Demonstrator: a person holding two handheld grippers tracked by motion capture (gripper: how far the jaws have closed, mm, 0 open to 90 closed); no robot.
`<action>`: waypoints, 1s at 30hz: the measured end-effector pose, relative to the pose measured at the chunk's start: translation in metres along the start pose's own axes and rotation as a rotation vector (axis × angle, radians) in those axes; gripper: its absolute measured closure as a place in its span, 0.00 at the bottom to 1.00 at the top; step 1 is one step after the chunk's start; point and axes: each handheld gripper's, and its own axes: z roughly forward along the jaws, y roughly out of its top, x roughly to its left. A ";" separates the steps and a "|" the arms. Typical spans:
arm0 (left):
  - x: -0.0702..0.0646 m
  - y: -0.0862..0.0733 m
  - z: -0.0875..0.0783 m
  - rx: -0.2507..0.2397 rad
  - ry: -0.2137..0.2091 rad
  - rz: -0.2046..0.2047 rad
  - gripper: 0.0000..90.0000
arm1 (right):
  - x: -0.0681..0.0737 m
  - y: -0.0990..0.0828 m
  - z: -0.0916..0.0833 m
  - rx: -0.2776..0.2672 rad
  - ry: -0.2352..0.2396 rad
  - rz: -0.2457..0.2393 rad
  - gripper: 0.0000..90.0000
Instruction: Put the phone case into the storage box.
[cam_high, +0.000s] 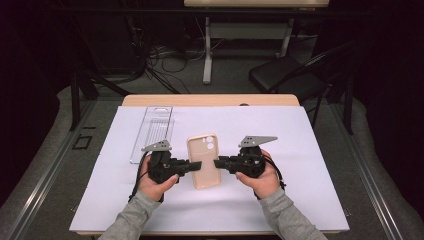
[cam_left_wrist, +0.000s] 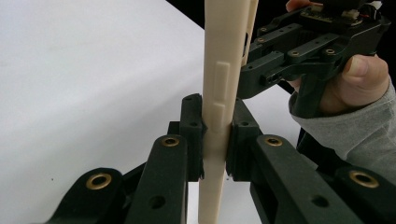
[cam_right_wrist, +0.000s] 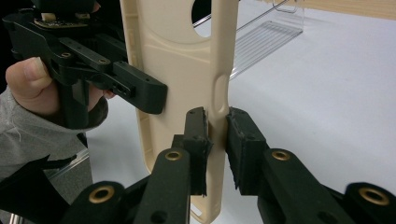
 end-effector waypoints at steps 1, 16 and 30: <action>0.000 0.000 0.000 0.000 0.000 0.001 0.89 | 0.000 0.000 0.000 -0.002 0.001 0.000 0.89; -0.001 0.000 0.001 0.002 0.000 0.002 0.89 | -0.002 -0.001 0.000 -0.001 0.000 0.014 0.91; 0.000 -0.001 0.002 0.001 0.011 -0.003 0.88 | 0.000 -0.002 0.001 -0.002 -0.020 0.047 0.92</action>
